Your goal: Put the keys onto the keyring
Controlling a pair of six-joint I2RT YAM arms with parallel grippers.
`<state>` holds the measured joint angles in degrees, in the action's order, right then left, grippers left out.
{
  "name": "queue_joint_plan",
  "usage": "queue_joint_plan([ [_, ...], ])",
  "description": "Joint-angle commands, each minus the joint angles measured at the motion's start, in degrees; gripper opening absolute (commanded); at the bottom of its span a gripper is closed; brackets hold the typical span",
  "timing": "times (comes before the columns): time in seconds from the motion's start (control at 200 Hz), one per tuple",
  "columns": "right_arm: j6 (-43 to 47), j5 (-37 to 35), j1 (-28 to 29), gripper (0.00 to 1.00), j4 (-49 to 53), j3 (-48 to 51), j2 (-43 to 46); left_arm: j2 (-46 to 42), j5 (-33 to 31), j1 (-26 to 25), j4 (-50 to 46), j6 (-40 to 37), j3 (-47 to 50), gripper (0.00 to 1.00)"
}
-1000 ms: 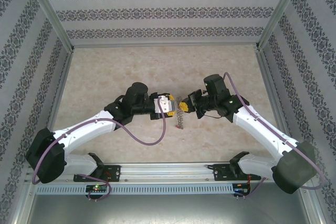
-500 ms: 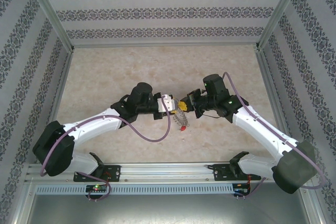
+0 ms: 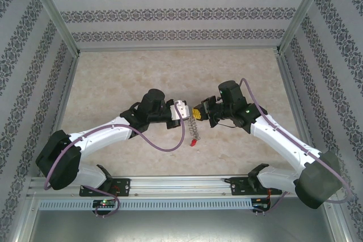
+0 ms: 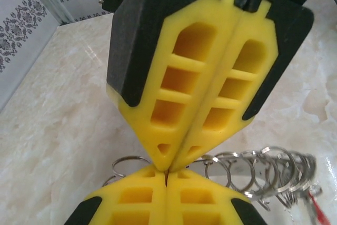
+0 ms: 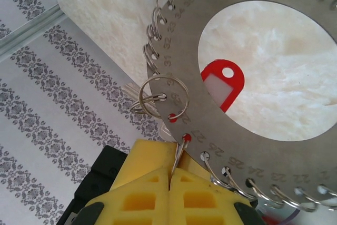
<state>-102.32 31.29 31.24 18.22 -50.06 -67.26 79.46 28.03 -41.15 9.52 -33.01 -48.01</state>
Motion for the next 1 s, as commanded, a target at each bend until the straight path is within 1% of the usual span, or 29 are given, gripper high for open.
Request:
queue_joint_plan([
  [0.0,-1.8,-0.7,1.0,0.0,-1.3,1.1,1.5,-0.8,-3.1,0.5,1.8,0.8,-0.6,0.0],
  [0.065,-2.2,-1.4,0.9,0.0,-0.9,1.8,2.3,-1.0,-4.0,0.5,1.7,1.0,-0.3,0.0],
  [0.125,-2.3,-1.7,0.6,0.09,-0.6,2.5,2.8,-1.1,-5.1,0.5,2.0,1.7,-0.2,0.0],
  [0.18,-1.2,-2.3,0.3,0.13,-0.1,3.0,3.5,-1.2,-6.0,0.5,2.0,2.2,-0.2,0.0],
  [0.235,2.8,-3.8,-0.1,0.19,1.2,2.6,4.0,-1.3,-6.0,0.5,1.5,2.3,-0.5,0.0],
  [0.315,10.2,-4.1,-0.8,0.27,4.3,0.9,3.9,-1.3,-5.9,0.5,-0.2,2.7,-1.8,0.0],
  [0.355,15.1,-4.0,-1.3,0.29,3.7,0.7,3.9,-1.3,-6.0,0.5,-0.9,3.1,-2.2,0.0],
  [0.4,20.8,-4.0,-1.8,0.29,3.0,0.4,4.1,-1.3,-5.7,0.5,-1.5,3.3,-2.6,0.0],
  [0.465,34.2,-3.8,-2.1,0.24,-0.4,0.1,4.7,-1.4,-5.2,0.7,-2.0,3.7,-3.2,0.0],
  [0.51,47.2,-4.3,-2.1,0.23,0.4,-1.4,5.4,-1.6,-4.0,1.0,-2.4,4.4,-3.6,0.0],
  [0.575,67.1,-5.9,-1.5,0.24,2.2,-3.0,6.8,-1.7,-1.5,1.3,-4.2,5.1,-4.9,0.0],
  [0.655,87.9,-5.3,-1.3,0.26,0.8,-1.9,9.7,-2.3,2.5,1.6,-7.1,4.5,-6.4,0.0],
  [0.724,104.7,-1.1,-1.3,0.25,-1.3,0.8,12.6,-2.5,5.4,1.6,-10.5,3.4,-8.0,0.0],
  [0.789,120.1,5.3,-1.4,0.25,-0.9,3.2,14.5,-2.5,7.5,1.6,-14.0,1.9,-9.4,0.0],
  [0.844,126.6,7.0,-1.8,0.25,0.3,3.9,14.2,-2.7,8.5,1.7,-15.7,1.1,-10.2,0.0],
  [0.889,131.9,10.1,-2.4,0.25,2.8,3.4,13.2,-2.8,9.4,1.7,-16.5,0.7,-10.4,0.0],
  [0.994,138.5,12.2,-2.8,0.27,5.8,2.5,11.4,-2.7,11.8,1.7,-17.7,0.4,-11.5,0.0],
])
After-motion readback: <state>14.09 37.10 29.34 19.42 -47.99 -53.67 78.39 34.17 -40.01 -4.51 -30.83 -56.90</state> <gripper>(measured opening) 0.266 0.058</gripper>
